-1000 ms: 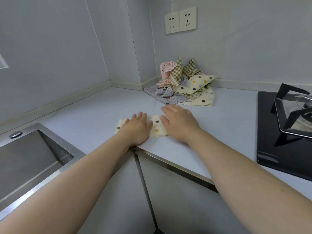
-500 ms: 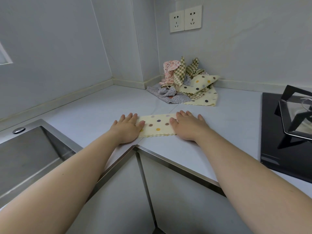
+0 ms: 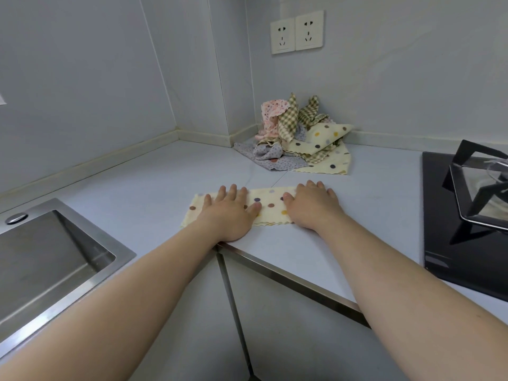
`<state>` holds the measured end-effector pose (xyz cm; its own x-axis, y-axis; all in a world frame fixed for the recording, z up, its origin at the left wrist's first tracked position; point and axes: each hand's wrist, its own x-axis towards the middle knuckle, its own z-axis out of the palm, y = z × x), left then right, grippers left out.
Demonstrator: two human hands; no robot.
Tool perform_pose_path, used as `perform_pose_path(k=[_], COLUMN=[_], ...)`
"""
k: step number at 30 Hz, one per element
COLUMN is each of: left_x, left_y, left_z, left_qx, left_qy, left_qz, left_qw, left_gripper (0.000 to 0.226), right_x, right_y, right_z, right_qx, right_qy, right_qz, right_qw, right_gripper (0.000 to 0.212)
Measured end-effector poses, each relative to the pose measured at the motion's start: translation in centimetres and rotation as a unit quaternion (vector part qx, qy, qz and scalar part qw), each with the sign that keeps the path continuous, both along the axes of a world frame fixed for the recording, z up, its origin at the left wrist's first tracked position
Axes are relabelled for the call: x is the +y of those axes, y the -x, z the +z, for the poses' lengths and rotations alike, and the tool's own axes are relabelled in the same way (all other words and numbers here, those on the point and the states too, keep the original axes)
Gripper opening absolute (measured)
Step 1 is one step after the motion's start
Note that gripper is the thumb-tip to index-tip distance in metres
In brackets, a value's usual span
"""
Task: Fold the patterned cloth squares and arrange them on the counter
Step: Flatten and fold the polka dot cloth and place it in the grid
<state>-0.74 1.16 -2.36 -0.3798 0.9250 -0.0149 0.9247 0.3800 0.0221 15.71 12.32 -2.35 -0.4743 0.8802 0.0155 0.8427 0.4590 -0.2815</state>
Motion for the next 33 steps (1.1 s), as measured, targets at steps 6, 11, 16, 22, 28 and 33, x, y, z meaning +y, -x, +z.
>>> perform_pose_path(k=[6, 11, 16, 22, 28, 33], left_x=[-0.4, -1.4, -2.1, -2.6, -2.4, -2.7], left_y=[0.9, 0.4, -0.5, -1.4, -0.9, -1.2], left_z=[0.0, 0.0, 0.5, 1.3, 1.1, 1.4], left_qx=[0.000, -0.025, -0.028, -0.083, -0.054, -0.076], left_qy=[0.013, -0.056, -0.128, -0.080, -0.001, -0.024], left_qz=[-0.046, -0.061, -0.118, -0.160, -0.217, -0.248], left_qw=[0.999, 0.996, 0.984, 0.980, 0.975, 0.965], left_gripper=[0.081, 0.078, 0.073, 0.089, 0.116, 0.102], right_x=[-1.0, -1.5, -1.1, -1.4, -1.9, -2.0], right_y=[-0.6, -0.8, -1.0, -1.1, -1.7, -2.0], right_z=[1.3, 1.3, 1.0, 2.3, 3.0, 3.2], right_qx=[0.113, 0.228, 0.316, 0.492, 0.561, 0.515], right_qy=[0.017, 0.033, 0.051, 0.138, 0.256, 0.247], right_qz=[0.007, 0.036, 0.035, 0.047, 0.030, 0.078], right_qw=[0.993, 0.972, 0.947, 0.858, 0.786, 0.817], right_gripper=[0.030, 0.028, 0.035, 0.029, 0.023, 0.024])
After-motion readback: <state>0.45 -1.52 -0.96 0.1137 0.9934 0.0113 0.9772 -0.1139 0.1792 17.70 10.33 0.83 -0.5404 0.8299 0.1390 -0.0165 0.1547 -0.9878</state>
